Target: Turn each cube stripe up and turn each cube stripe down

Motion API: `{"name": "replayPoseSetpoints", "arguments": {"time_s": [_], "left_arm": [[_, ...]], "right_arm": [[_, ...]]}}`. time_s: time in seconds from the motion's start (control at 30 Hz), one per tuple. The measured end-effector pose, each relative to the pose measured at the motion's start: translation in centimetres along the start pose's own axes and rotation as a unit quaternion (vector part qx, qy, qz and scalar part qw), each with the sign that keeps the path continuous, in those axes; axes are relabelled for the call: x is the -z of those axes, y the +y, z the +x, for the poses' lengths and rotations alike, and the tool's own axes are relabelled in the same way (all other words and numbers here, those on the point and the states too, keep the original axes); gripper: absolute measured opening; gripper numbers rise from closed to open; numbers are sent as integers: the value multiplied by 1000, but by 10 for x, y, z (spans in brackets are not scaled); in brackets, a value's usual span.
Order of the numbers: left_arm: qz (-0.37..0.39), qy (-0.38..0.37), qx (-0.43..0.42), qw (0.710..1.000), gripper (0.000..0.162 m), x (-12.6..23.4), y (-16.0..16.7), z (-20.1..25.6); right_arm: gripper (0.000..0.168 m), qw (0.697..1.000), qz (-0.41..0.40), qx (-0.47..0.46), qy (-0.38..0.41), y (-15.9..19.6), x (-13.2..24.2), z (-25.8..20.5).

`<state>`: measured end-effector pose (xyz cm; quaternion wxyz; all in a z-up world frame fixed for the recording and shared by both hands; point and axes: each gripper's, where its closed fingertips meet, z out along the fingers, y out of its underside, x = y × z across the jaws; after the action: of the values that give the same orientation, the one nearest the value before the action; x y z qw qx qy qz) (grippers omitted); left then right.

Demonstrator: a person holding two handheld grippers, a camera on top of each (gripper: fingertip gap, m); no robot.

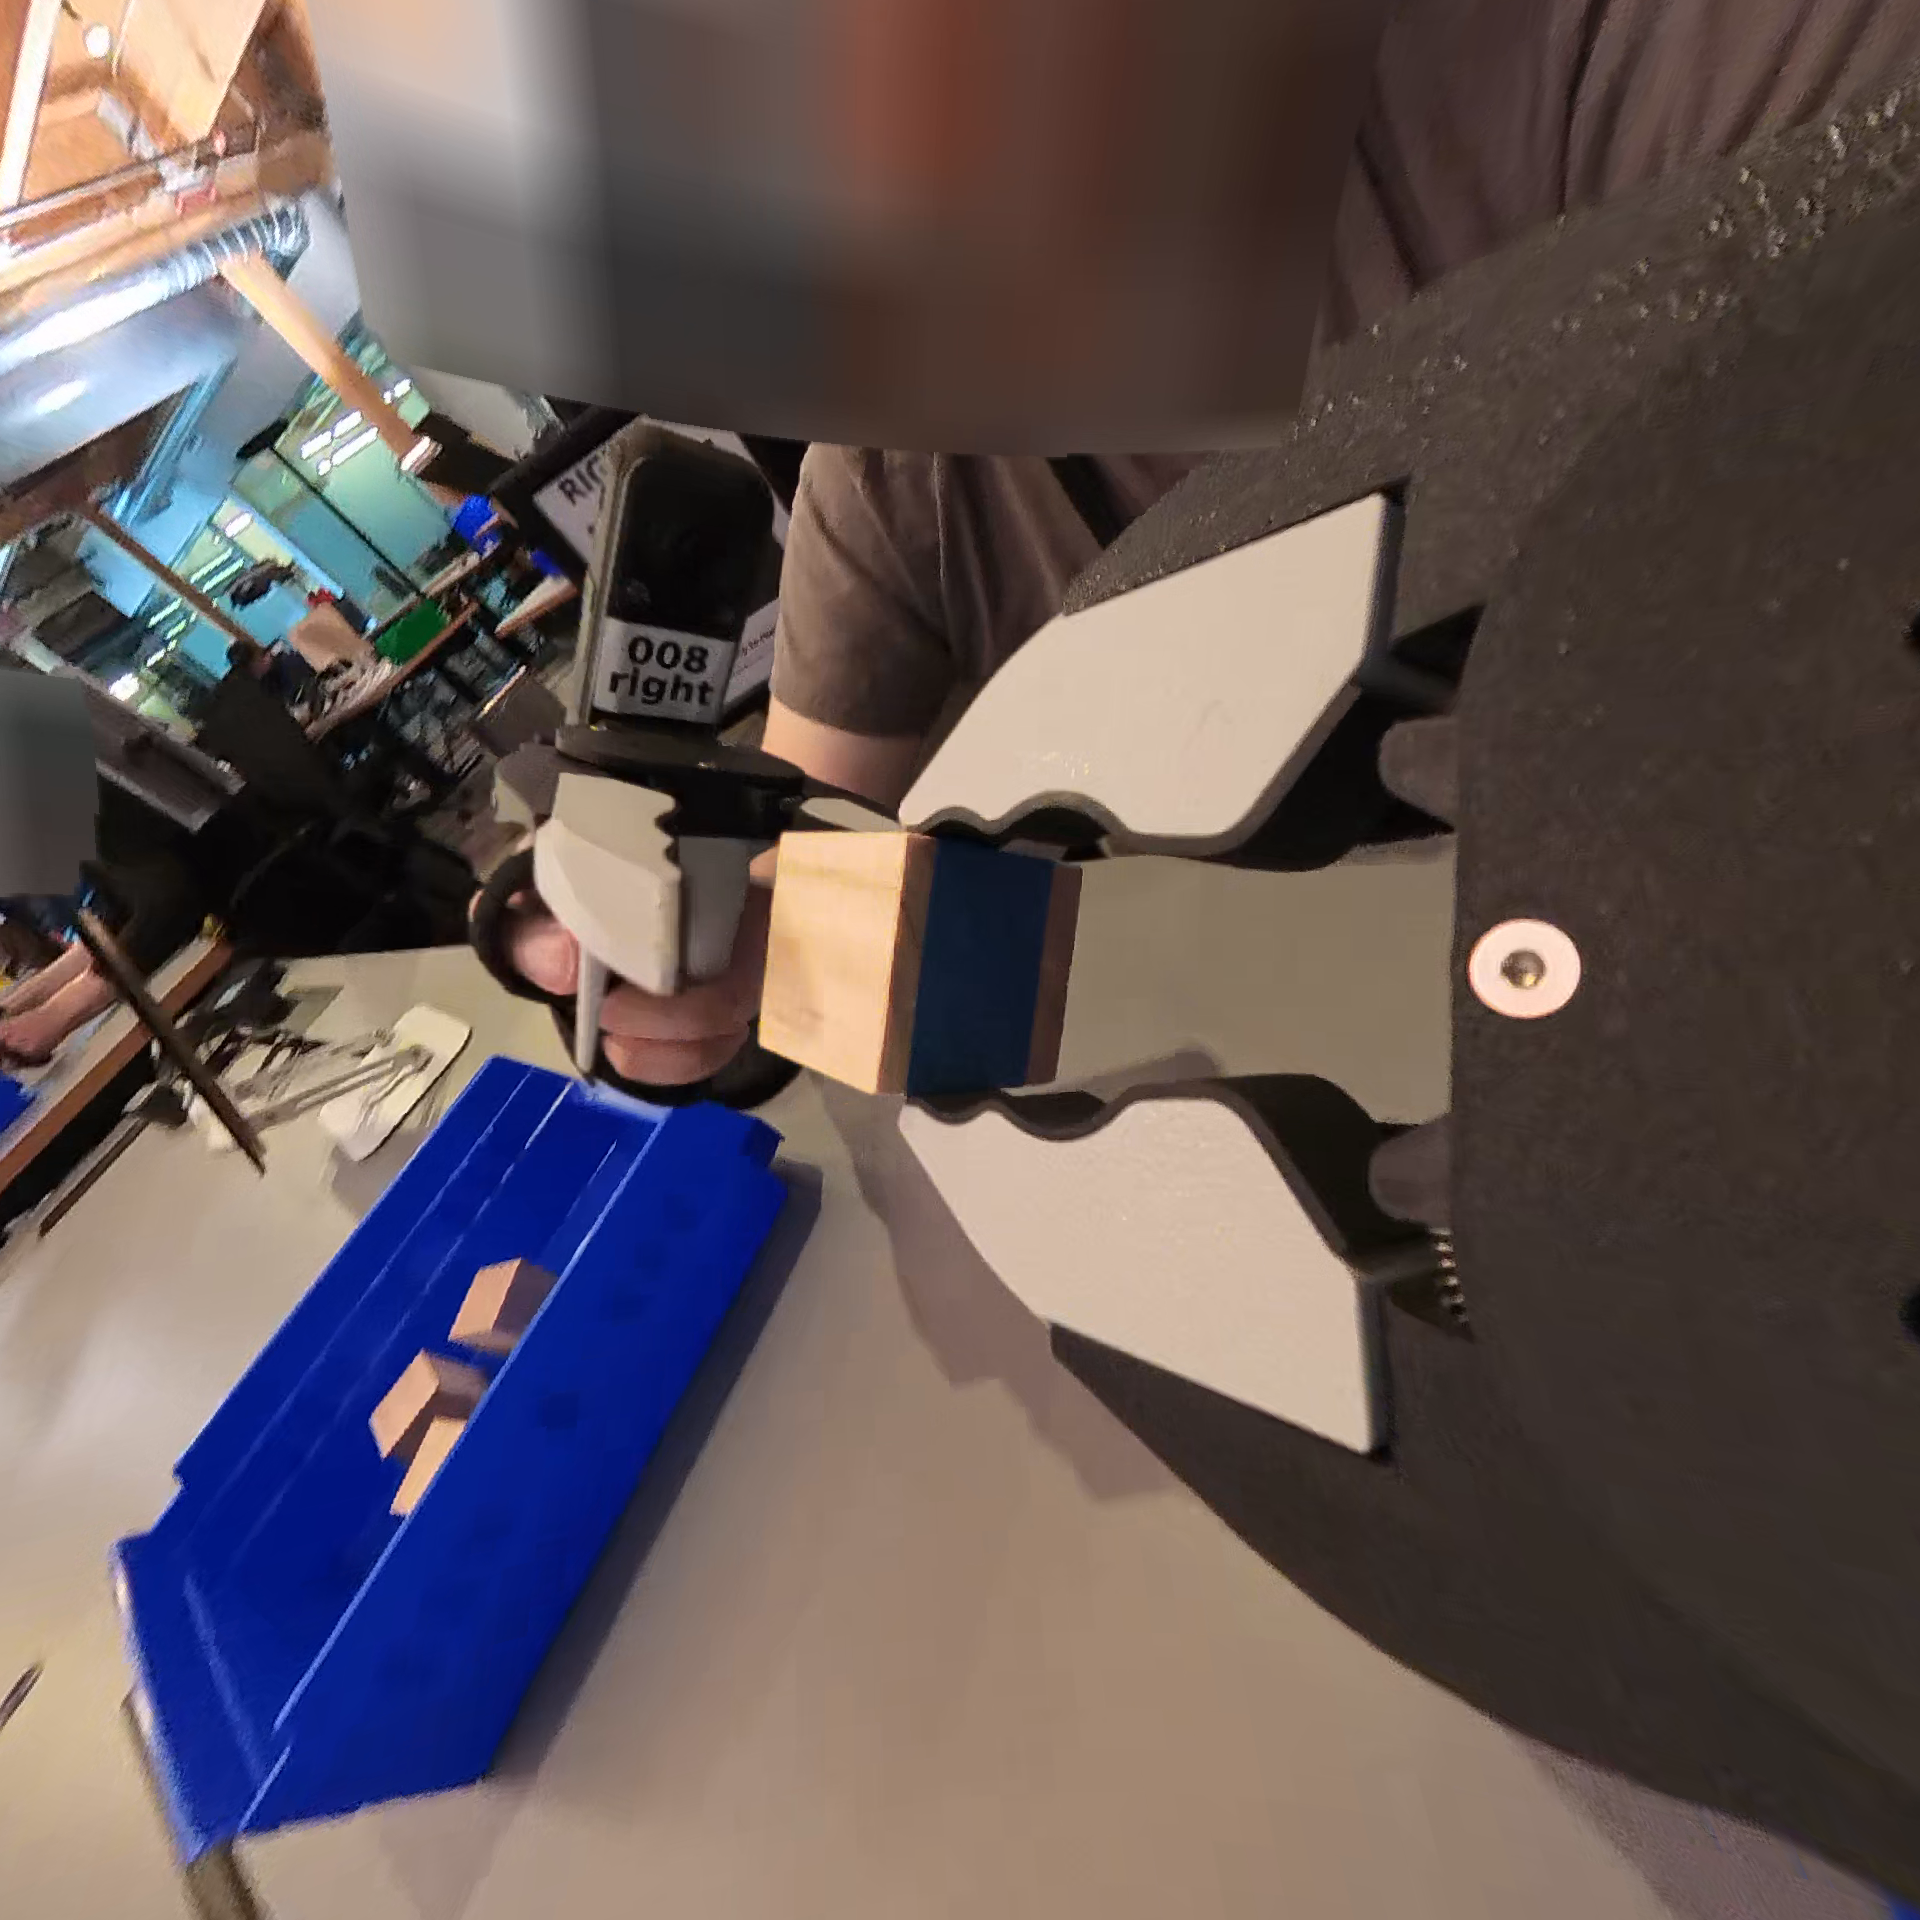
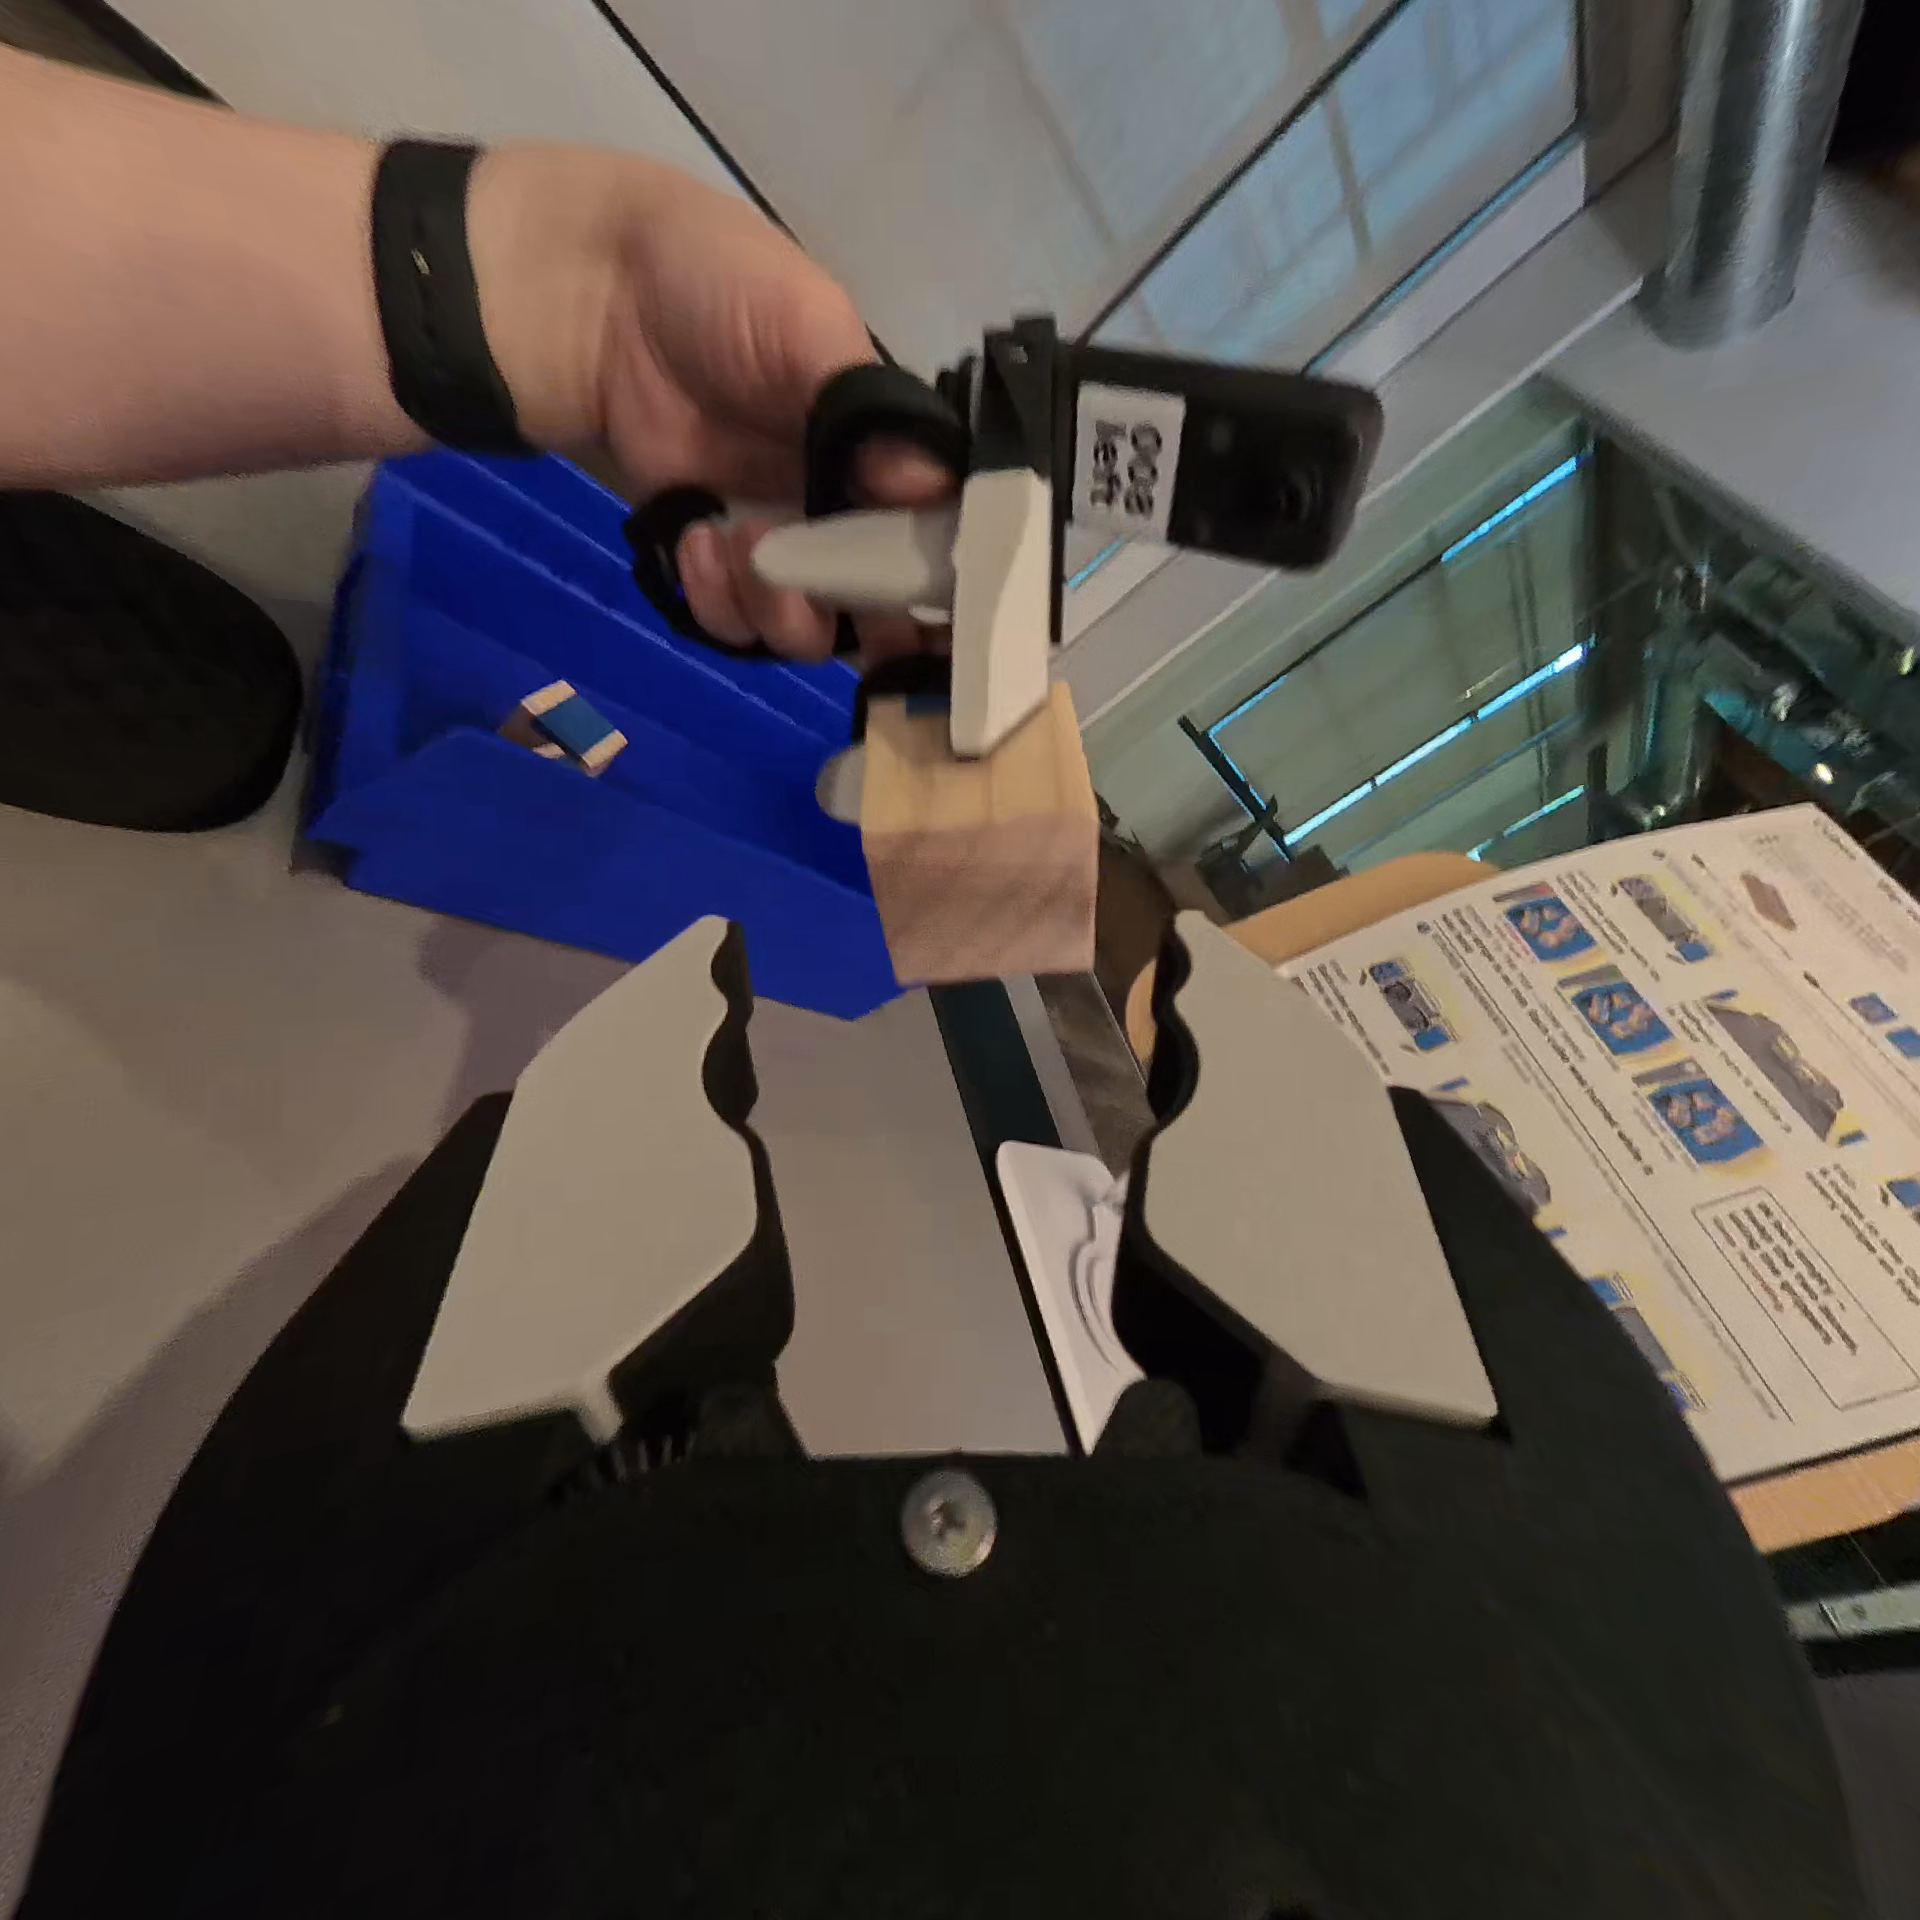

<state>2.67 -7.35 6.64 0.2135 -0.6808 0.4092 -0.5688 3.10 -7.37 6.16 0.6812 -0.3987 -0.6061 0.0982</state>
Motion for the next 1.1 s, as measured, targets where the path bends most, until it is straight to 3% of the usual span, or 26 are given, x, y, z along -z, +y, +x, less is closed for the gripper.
{"name": "replayPoseSetpoints", "arguments": {"time_s": [0.3,0.63,0.7,0.77,0.87,0.97,1.1], "left_arm": [[-6,38,1,999,45,-19,2,7],[17,61,6,998,48,-11,-5,9],[30,51,5,998,48,2,-8,7],[58,33,-6,998,47,20,-16,8],[93,-5,-27,995,45,47,-24,14],[104,-36,-46,993,41,64,-25,22],[95,-80,-56,991,41,75,-20,23]], "right_arm": [[45,1000,-11,23,18,8,0,2],[44,998,-8,-31,-46,6,12,4],[44,996,-49,-33,-66,15,24,16],[44,984,-146,-63,-77,45,52,41],[44,912,-334,-217,-97,124,123,64],[44,808,-502,-304,-58,214,194,70],[45,683,-608,-389,-108,275,238,32]]}}
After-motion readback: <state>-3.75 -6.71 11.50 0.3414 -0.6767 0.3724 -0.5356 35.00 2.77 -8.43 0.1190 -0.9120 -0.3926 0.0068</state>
